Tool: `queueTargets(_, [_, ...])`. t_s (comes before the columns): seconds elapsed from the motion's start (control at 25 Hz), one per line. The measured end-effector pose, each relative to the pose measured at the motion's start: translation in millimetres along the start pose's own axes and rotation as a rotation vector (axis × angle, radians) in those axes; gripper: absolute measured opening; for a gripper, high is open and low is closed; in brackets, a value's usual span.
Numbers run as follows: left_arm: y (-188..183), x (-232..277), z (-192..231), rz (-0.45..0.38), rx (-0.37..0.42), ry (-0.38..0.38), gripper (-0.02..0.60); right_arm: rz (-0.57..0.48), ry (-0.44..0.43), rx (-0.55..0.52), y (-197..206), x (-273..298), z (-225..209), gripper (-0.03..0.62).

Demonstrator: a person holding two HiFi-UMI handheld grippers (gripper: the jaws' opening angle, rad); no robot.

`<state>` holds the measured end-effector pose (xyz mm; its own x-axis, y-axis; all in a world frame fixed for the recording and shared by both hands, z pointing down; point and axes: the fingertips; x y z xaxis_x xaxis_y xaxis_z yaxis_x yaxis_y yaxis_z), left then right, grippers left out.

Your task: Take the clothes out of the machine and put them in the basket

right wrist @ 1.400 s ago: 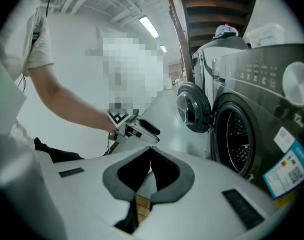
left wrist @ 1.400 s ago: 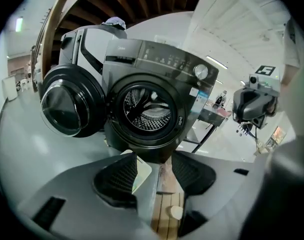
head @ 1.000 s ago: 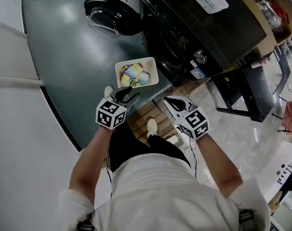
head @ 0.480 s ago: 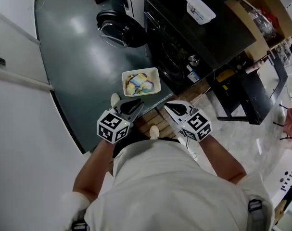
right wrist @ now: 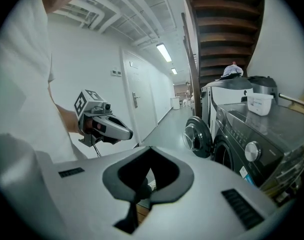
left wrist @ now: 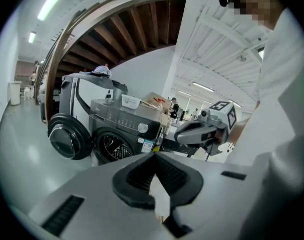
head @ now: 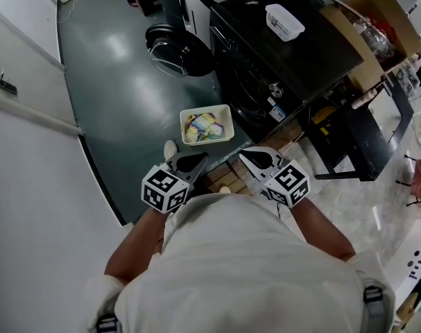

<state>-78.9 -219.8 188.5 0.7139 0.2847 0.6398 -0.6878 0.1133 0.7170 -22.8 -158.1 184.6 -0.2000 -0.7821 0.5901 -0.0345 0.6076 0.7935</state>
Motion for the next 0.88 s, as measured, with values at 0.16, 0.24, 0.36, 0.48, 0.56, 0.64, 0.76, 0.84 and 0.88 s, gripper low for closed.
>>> queueTargets(0.16, [-5, -1, -12, -0.003, 0.045, 0.008, -0.003, -0.016, 0.004, 0.003, -1, -8, 5, 0.003])
queueTargets(0.24, [-8, -3, -13, -0.009, 0.062, 0.004, -0.003, -0.024, 0.004, -0.001, 0, -9, 8, 0.003])
queueTargets(0.36, [-12, -7, -11, -0.03, 0.052, 0.006, -0.003, -0.032, 0.009, -0.009, -1, -8, 9, 0.003])
queueTargets(0.48, [-15, -7, -7, -0.039, 0.051, 0.002, -0.003, -0.04, 0.018, -0.01, -2, -9, 8, 0.003])
queueTargets(0.56, [-15, -7, -5, -0.043, 0.049, 0.0, -0.003, -0.042, 0.02, -0.014, 0, -9, 10, 0.003])
queueTargets(0.64, [-14, -7, -4, -0.048, 0.049, -0.002, -0.003, -0.042, 0.022, -0.018, 2, -10, 12, 0.003])
queueTargets(0.76, [-13, -8, -2, -0.046, 0.055, -0.011, -0.003, -0.045, 0.027, -0.012, 5, -9, 14, 0.003])
queueTargets(0.84, [-12, -7, -1, -0.044, 0.054, -0.016, -0.003, -0.05, 0.027, -0.009, 5, -10, 14, 0.003])
queueTargets(0.88, [-12, -7, -1, -0.044, 0.053, -0.018, -0.003, -0.052, 0.028, -0.01, 6, -11, 14, 0.003])
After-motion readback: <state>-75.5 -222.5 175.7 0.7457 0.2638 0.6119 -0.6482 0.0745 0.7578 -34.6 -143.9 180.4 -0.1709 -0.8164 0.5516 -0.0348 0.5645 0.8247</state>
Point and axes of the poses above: the fingertips, and each gripper's own axes: x forward along the fingers, z to its left, y out of its underside, and after that the axes turned 14 degrees about z, right-handed
